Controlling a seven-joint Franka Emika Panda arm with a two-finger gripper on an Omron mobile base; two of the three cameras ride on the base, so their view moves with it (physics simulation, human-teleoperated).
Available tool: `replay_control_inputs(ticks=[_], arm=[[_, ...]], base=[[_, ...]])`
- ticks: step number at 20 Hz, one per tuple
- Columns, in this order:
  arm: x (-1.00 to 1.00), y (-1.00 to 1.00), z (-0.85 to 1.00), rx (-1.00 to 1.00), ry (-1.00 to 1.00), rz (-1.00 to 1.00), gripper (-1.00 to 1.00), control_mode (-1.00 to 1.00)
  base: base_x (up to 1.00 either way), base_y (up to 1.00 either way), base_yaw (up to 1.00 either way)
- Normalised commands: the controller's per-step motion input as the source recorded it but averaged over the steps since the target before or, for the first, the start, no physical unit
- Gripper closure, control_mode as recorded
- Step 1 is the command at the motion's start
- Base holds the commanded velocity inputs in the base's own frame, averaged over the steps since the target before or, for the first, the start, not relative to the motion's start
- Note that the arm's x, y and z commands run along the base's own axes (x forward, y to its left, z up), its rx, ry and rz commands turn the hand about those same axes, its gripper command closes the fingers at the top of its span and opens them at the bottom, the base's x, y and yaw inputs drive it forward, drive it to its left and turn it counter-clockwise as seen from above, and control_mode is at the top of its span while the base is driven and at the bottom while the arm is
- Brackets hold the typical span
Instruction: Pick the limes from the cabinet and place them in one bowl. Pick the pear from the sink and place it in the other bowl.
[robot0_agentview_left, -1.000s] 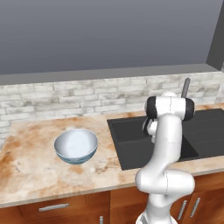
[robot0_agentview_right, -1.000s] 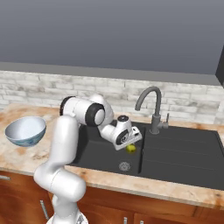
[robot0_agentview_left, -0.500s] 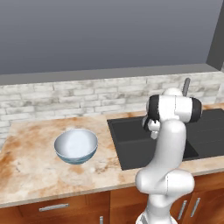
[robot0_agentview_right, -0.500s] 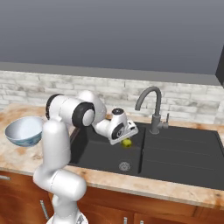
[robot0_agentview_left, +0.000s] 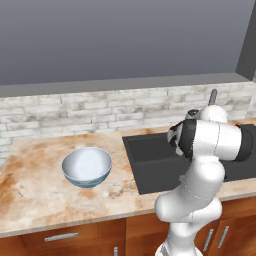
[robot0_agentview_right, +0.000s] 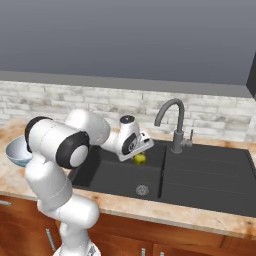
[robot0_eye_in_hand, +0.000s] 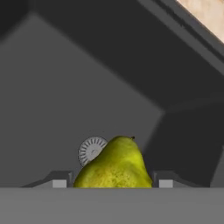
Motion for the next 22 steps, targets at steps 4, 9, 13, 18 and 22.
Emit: replay_control_inputs(ticks=[4, 9, 13, 18, 22], arm=[[-0.27, 0.23, 0.75, 0.00, 0.00, 0.00, 1.00, -1.00], [-0.07, 0.22, 0.76, 0.00, 0.00, -0.04, 1.00, -1.00], [-0.02, 0.19, 0.68, 0.00, -0.01, -0.08, 1.00, -1.00], [-0.25, 0.15, 0.46, 0.05, -0.14, -0.09, 1.00, -1.00], [-0.43, 0.36, 0.32, 0.05, -0.24, -0.06, 1.00, -1.00]], base=[[0.00, 0.00, 0.00], [0.00, 0.00, 0.00], [0.00, 0.00, 0.00], [0.00, 0.00, 0.00], [0.00, 0.00, 0.00]])
